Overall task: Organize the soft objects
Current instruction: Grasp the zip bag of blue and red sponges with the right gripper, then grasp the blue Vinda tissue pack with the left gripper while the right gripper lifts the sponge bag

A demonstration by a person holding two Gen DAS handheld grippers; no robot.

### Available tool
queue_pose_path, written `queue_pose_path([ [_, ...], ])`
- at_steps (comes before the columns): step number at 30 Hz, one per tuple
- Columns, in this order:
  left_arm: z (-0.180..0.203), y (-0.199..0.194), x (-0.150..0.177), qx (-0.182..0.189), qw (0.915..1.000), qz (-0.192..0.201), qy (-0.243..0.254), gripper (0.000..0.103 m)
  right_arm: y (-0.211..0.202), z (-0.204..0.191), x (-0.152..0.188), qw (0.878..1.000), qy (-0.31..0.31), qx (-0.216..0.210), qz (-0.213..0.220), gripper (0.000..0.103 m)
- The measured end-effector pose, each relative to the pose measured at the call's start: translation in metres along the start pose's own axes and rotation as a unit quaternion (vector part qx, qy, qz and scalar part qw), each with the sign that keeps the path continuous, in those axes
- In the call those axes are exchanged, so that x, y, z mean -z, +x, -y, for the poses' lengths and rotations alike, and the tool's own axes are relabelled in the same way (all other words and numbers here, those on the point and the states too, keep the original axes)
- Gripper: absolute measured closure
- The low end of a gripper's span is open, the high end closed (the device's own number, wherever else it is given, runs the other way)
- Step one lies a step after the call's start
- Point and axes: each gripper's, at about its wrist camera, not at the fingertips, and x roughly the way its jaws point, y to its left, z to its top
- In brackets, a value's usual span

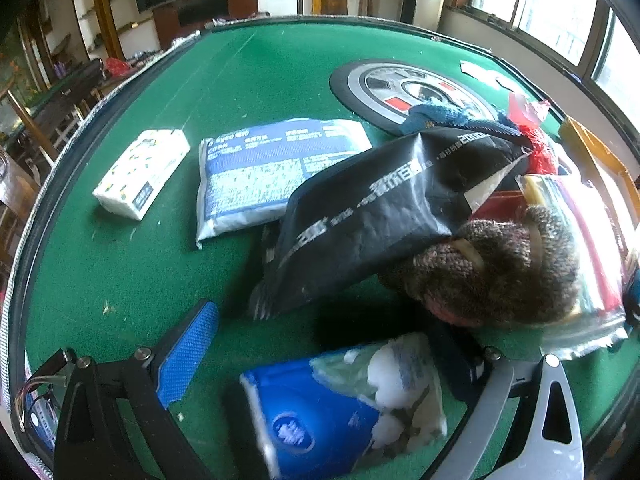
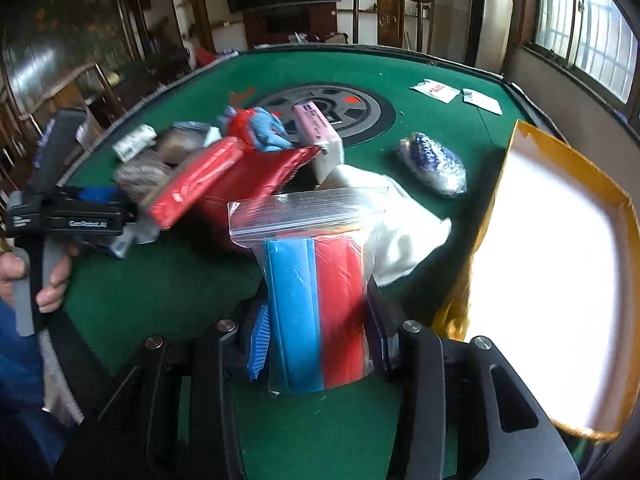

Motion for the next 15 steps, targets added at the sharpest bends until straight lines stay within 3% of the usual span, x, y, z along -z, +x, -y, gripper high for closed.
queue_pose_path([
  [8,-0.022,-0.02,0.011,0.069,0.9962,-0.048,-0.02,0.003,-0.012,-0.002,0.007,0.998,0.019,-0.038,0.034,0.063],
  [15,-0.02,-0.042,0.031,0.047,0.998,-0.042,-0.003,0.003,-0.014,0.0,0.007,0.997,0.023,-0.052,0.044,0.063],
])
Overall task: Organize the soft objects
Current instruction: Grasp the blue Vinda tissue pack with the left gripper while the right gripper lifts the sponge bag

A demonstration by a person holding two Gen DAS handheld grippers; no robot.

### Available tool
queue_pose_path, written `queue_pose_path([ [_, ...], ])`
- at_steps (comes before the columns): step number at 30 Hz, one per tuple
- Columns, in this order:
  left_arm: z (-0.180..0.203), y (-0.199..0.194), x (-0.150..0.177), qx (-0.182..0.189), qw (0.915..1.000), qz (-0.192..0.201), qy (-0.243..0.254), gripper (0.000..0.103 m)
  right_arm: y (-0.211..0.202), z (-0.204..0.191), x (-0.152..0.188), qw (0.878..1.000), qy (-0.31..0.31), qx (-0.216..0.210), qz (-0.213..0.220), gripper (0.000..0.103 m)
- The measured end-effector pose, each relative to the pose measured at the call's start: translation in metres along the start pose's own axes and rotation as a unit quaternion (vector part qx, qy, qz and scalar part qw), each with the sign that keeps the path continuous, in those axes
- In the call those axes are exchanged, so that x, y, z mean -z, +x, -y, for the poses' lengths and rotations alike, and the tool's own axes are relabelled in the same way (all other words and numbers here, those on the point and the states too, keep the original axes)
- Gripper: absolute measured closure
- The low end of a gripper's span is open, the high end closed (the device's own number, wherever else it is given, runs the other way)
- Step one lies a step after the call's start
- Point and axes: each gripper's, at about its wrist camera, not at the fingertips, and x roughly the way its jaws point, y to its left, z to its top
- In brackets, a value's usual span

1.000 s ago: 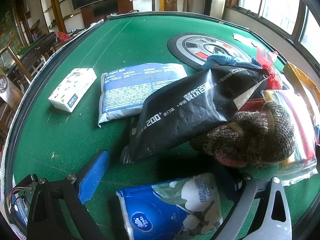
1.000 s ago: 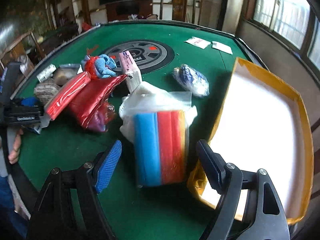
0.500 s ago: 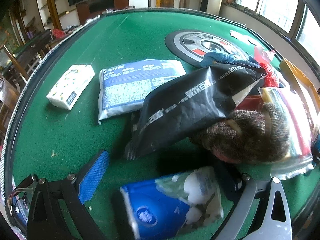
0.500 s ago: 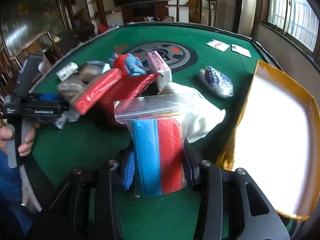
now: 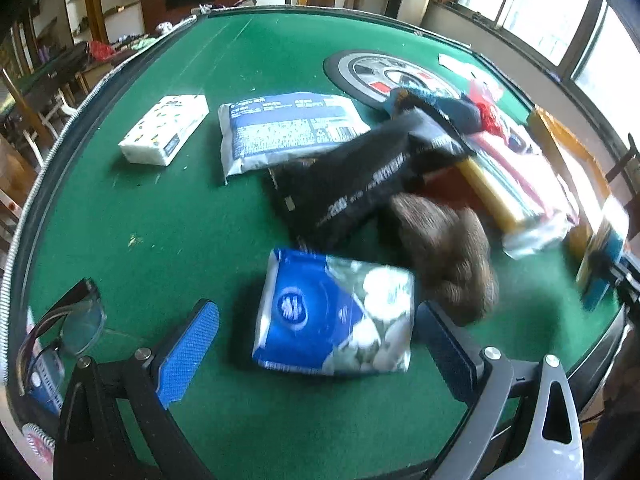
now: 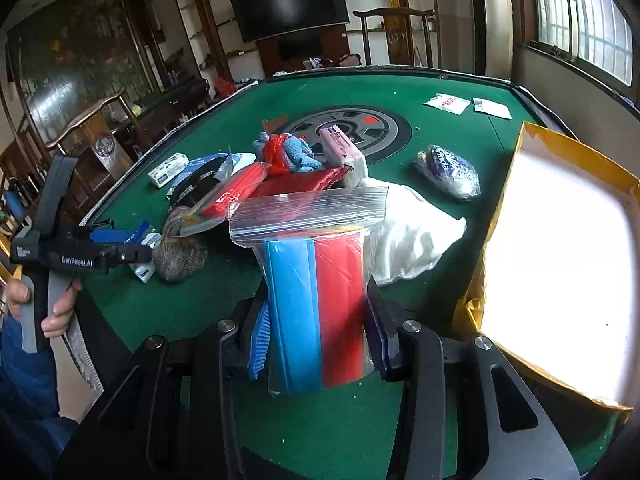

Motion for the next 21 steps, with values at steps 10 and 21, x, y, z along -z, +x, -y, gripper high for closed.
queue_pose_path([
  [10,0.017,0.016,0.003,-0.078,0.9954,-0.009,0.056,0.008,-0.003,0.007,0.007,1.0,0.013,-0.01,-0.001,0.063],
  [21,0.013,0.006,0.007,-0.046,0.9969,0.052,0.038,0.029,-0.01,0.017,0.013,0.999,0.043,-0.025,0.008,0.063],
])
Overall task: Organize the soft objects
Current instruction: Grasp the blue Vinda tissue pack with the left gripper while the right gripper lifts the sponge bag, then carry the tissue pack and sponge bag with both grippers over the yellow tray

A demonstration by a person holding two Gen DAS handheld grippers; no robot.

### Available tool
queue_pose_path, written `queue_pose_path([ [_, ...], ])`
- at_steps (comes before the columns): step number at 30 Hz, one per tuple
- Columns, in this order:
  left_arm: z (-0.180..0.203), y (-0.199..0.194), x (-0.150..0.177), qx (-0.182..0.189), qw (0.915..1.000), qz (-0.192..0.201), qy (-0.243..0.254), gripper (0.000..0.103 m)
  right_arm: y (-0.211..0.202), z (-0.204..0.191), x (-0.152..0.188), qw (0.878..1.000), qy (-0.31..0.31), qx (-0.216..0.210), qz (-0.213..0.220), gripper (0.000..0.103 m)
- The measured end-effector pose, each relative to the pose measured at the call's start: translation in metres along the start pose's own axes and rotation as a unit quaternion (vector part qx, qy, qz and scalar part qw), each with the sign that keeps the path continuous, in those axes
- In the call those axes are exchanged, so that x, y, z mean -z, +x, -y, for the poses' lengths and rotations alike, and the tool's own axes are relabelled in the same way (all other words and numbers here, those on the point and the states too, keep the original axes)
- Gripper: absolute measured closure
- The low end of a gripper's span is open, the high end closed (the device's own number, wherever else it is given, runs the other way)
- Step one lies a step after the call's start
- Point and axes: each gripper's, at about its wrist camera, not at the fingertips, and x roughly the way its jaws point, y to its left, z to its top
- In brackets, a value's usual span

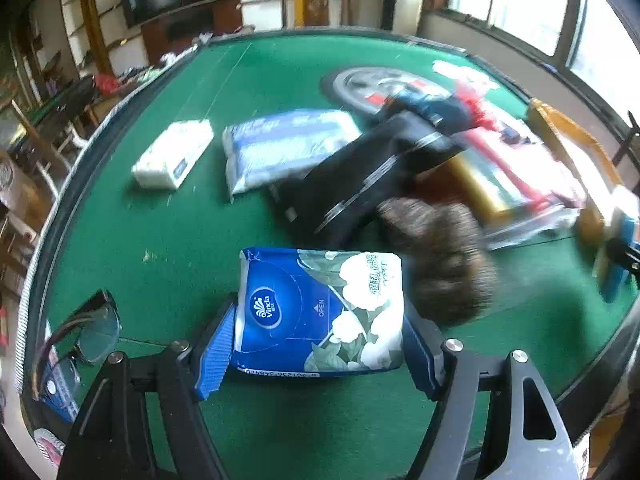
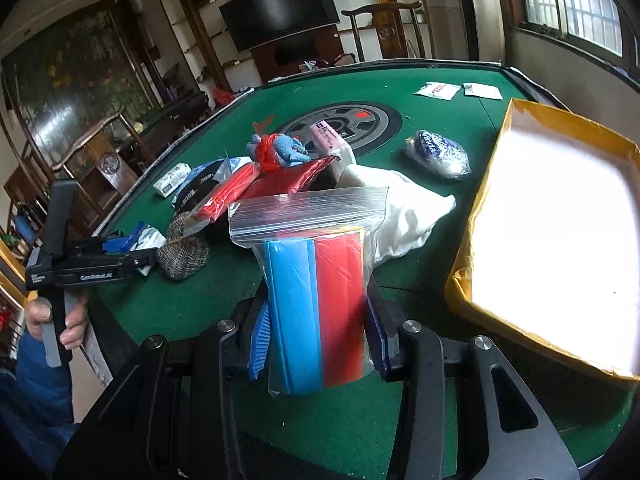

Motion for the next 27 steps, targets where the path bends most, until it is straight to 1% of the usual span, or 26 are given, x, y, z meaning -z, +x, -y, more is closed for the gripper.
queue_pose_path([
  [6,0.017,-0.034,-0.008,0.024,0.9988,0.034,0.025,0.029,-0.008,0.011,0.0,0.999,0.027,-0.016,0.015,0.063],
  [10,0.042,-0.046,-0.023,0.056,0.9961,0.051,0.046,0.029,-0.019,0.024,-0.004,0.998,0.049,-0.022,0.034,0.063],
  [13,0.064,-0.054,-0.032,0.079,0.9935,0.055,0.062,0.029,-0.031,0.039,-0.009,0.996,0.071,-0.016,0.053,0.063],
  [16,0.093,-0.061,-0.042,0.106,0.9891,0.062,0.08,0.029,-0.045,0.058,-0.014,0.993,0.097,-0.007,0.073,0.063],
  [19,0.124,-0.063,-0.053,0.122,0.9847,0.073,0.101,0.029,-0.059,0.077,-0.016,0.988,0.123,0.005,0.093,0.063],
  [22,0.157,-0.062,-0.062,0.141,0.9801,0.073,0.119,0.029,-0.069,0.092,-0.02,0.984,0.143,0.007,0.107,0.063],
  [24,0.174,-0.062,-0.067,0.148,0.9775,0.076,0.13,0.029,-0.075,0.101,-0.025,0.981,0.154,0.016,0.116,0.063],
  [27,0.202,-0.057,-0.079,0.153,0.9748,0.077,0.143,0.029,-0.083,0.115,-0.041,0.976,0.17,0.029,0.133,0.063],
])
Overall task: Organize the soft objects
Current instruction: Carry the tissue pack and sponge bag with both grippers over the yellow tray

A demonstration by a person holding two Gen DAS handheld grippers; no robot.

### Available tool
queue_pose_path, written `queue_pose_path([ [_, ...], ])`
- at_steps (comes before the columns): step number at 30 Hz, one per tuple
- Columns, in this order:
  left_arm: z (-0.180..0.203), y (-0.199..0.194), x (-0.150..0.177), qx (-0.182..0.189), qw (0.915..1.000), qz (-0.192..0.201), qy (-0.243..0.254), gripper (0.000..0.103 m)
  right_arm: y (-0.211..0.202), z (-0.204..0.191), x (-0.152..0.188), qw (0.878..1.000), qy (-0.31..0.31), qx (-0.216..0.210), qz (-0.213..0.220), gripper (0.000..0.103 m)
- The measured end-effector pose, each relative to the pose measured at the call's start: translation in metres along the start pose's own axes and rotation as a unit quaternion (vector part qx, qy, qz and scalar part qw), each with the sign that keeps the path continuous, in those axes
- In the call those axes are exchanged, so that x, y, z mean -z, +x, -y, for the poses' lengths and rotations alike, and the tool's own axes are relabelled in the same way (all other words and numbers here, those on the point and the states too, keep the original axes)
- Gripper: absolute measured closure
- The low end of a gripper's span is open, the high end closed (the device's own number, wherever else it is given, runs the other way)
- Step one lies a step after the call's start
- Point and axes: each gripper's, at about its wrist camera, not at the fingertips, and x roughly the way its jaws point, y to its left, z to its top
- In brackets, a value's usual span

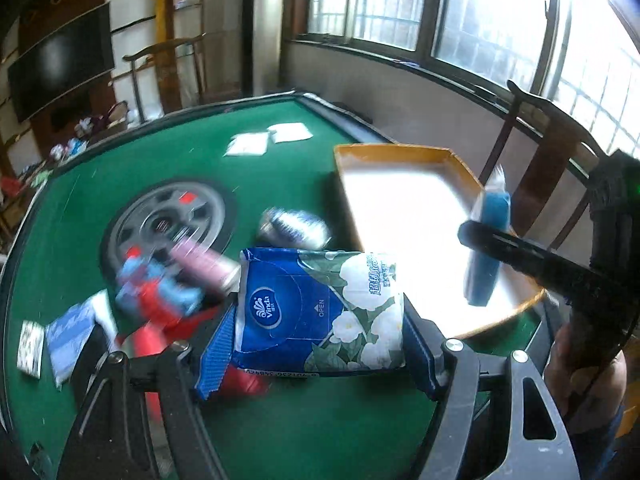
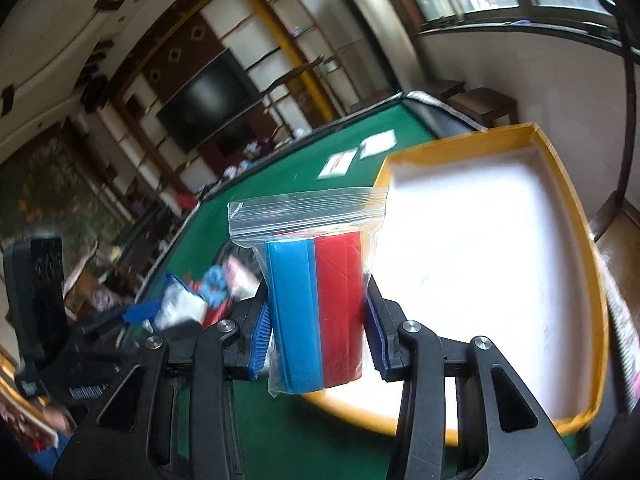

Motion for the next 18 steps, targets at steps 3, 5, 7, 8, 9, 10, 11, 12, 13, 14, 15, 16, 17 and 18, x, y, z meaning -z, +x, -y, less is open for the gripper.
queue_pose_path([
  [3,0.019,0.012,-0.019,0.0,0.9999,0.004,0.013,0.029,0.0,0.01,-0.03,0.999,0.012,0.03,0.02,0.063],
  [5,0.032,0.018,-0.035,0.009,0.9997,0.011,0.017,0.029,0.002,0.021,-0.054,0.998,0.029,0.05,0.032,0.063],
  [7,0.042,0.026,-0.048,0.012,0.9996,0.015,0.02,0.029,0.005,0.029,-0.076,0.995,0.041,0.074,0.044,0.063],
  [8,0.049,0.031,-0.056,0.013,0.9995,0.019,0.023,0.029,0.009,0.034,-0.09,0.993,0.041,0.096,0.046,0.063],
  [9,0.056,0.037,-0.065,0.011,0.9992,0.025,0.029,0.029,0.015,0.041,-0.1,0.992,0.042,0.115,0.041,0.063],
  [10,0.062,0.043,-0.071,0.007,0.9991,0.027,0.033,0.029,0.018,0.047,-0.106,0.99,0.047,0.126,0.043,0.063],
  [11,0.068,0.05,-0.078,0.006,0.9989,0.03,0.035,0.029,0.025,0.059,-0.113,0.987,0.061,0.143,0.044,0.063],
  [12,0.073,0.057,-0.084,0.009,0.9988,0.033,0.036,0.029,0.03,0.069,-0.117,0.985,0.069,0.155,0.036,0.063],
  [13,0.078,0.064,-0.089,0.011,0.9986,0.035,0.037,0.029,0.038,0.08,-0.12,0.983,0.076,0.165,0.027,0.063],
  [14,0.083,0.075,-0.093,0.009,0.9986,0.034,0.039,0.029,0.045,0.094,-0.119,0.981,0.091,0.172,0.023,0.063],
  [15,0.088,0.085,-0.095,0.006,0.9987,0.031,0.041,0.029,0.049,0.107,-0.117,0.978,0.102,0.179,0.017,0.063],
  [16,0.09,0.095,-0.096,0.005,0.9987,0.027,0.043,0.029,0.059,0.118,-0.113,0.978,0.106,0.18,0.004,0.063],
  [17,0.094,0.105,-0.097,0.004,0.9987,0.022,0.046,0.029,0.067,0.125,-0.11,0.979,0.109,0.174,-0.003,0.063],
  [18,0.096,0.117,-0.096,0.001,0.9986,0.013,0.051,0.029,0.073,0.13,-0.106,0.978,0.113,0.172,-0.014,0.063],
])
